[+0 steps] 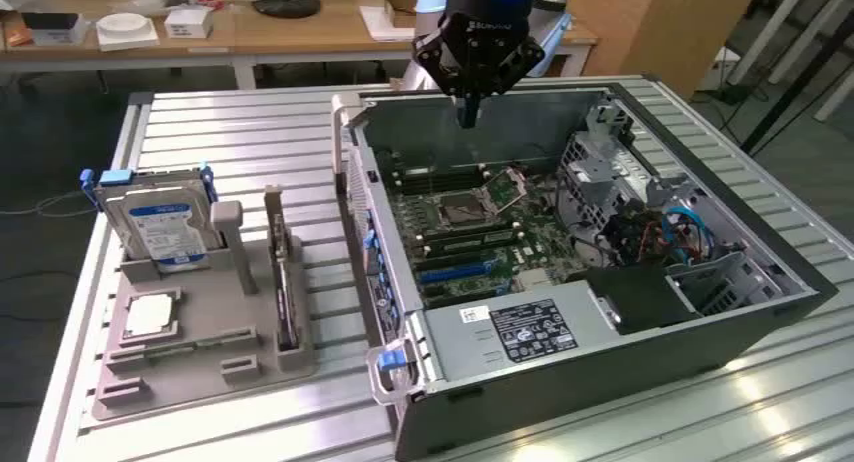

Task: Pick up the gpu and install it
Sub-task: 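Reach for the gpu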

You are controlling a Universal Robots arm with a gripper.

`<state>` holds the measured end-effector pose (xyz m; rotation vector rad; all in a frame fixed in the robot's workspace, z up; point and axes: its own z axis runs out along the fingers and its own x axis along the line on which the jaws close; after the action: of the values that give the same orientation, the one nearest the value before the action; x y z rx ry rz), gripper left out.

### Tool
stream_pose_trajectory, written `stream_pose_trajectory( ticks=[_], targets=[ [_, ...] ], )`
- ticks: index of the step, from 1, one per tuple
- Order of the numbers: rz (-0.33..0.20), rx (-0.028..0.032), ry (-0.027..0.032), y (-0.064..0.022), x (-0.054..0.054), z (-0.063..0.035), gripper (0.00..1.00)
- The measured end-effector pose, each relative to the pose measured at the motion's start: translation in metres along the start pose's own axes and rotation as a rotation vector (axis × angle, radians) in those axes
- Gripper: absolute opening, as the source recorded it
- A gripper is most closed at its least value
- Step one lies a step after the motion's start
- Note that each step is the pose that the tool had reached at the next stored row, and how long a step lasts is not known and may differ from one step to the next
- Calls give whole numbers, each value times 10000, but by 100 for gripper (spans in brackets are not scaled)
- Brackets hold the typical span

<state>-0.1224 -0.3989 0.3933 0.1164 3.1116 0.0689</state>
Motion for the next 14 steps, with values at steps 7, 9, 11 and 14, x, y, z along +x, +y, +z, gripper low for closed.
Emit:
stream_pose_trajectory(
  ticks=[7,9,11,14],
  targets=[
    [2,-1,-1,-1,10,3,11],
    [0,-1,-1,-2,20,6,11],
    [1,0,0,-2,31,8,11],
    [0,1,0,-4,39,11,11]
  ],
)
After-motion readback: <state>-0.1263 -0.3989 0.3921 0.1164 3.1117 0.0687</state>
